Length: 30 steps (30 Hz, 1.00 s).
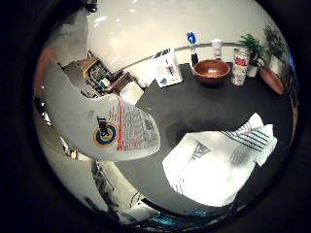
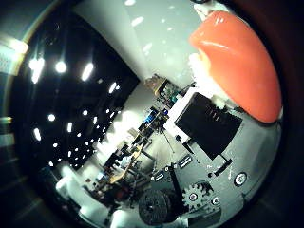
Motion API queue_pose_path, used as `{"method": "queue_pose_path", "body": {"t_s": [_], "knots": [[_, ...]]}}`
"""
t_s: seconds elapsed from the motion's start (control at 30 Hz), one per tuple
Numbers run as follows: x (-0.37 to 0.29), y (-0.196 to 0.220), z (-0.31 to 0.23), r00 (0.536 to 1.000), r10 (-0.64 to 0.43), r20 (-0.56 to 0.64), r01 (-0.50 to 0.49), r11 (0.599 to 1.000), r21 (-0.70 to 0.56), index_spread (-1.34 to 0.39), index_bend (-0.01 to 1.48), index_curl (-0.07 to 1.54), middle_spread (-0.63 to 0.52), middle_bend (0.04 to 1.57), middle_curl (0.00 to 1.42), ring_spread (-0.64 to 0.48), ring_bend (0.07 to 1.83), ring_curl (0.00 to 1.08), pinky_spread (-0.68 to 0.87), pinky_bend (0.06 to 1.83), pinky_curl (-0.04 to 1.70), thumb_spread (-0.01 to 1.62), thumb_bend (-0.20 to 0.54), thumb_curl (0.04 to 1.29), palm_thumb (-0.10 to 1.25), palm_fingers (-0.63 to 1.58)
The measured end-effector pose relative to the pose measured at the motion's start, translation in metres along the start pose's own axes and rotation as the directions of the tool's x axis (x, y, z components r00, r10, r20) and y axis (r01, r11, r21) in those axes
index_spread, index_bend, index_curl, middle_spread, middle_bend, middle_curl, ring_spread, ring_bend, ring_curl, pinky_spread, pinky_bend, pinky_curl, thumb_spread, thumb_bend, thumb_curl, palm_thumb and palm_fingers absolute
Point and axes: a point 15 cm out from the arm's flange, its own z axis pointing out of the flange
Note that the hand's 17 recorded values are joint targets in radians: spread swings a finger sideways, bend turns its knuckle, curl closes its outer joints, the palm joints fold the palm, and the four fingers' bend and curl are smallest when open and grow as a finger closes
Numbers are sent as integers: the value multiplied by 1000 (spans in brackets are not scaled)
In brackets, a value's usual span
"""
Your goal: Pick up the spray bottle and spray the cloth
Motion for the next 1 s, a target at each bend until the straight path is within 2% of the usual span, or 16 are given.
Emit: {"method": "queue_pose_path", "body": {"t_s": [0.33,0.57,0.67,0.77,0.8,0.87,0.9,1.0], "knots": [[65,1,31,994,101,37,-101,995,-18,-259,1143,612,-173,1317,641,-202,1408,543,-330,1250,607,893,-10,1094,994,1258],[84,11,46,992,125,28,-124,992,-35,-256,1140,612,-176,1312,639,-207,1402,543,-343,1241,598,875,-15,1095,981,1253],[84,16,52,992,126,30,-125,991,-45,-269,1109,605,-180,1285,628,-213,1389,534,-377,1210,577,833,-32,1076,926,1240],[81,18,55,992,121,33,-119,991,-52,-338,879,565,-207,1244,607,-226,1385,513,-472,1160,530,754,-54,997,836,1142],[81,18,55,992,118,32,-117,992,-54,-408,634,515,-242,1210,591,-257,1368,495,-526,1132,503,724,-56,935,804,1007],[73,20,58,994,108,35,-105,992,-63,-473,411,460,-288,1063,552,-281,1328,473,-532,1175,500,724,-49,858,775,859],[71,21,59,994,101,37,-99,993,-68,-495,362,445,-308,925,513,-289,1262,447,-466,1208,511,770,-46,806,747,710],[69,27,60,997,70,31,-67,993,-98,-497,410,452,-277,721,442,-204,1036,363,-204,1230,525,907,-41,704,662,398]]}}
